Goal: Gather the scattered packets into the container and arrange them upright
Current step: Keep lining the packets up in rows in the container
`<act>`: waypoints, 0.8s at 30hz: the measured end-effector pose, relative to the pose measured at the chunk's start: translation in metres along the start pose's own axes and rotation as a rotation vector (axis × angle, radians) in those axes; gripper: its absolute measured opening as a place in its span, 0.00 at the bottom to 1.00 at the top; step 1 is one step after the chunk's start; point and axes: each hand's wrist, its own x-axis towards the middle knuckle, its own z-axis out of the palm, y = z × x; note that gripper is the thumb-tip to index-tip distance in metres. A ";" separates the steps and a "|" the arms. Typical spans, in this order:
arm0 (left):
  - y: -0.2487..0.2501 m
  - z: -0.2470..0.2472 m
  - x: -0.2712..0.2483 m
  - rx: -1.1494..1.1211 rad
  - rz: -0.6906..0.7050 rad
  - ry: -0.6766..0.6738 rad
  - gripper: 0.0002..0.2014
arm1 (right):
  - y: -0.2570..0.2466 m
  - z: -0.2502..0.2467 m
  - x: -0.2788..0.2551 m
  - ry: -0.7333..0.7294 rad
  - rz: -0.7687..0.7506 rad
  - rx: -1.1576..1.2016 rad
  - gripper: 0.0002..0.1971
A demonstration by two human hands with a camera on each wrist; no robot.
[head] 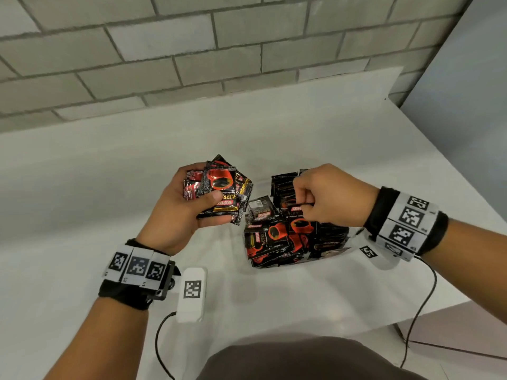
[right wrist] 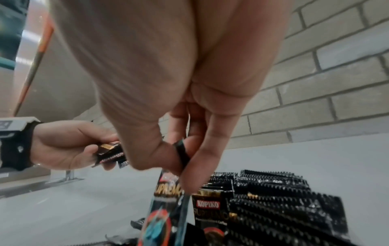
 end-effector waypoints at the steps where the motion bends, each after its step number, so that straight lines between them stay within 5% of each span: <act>1: -0.001 0.000 0.000 0.002 -0.004 -0.004 0.25 | 0.001 0.001 0.001 0.037 -0.010 -0.018 0.05; 13: -0.002 -0.002 -0.001 0.006 -0.011 -0.002 0.29 | 0.002 -0.006 -0.005 0.277 -0.008 0.259 0.11; 20: -0.001 -0.005 -0.001 0.003 -0.002 -0.003 0.31 | -0.014 -0.010 -0.009 -0.144 0.009 0.384 0.25; 24: -0.001 -0.003 -0.001 0.004 -0.002 -0.015 0.31 | -0.028 0.000 -0.005 -0.405 0.024 -0.063 0.15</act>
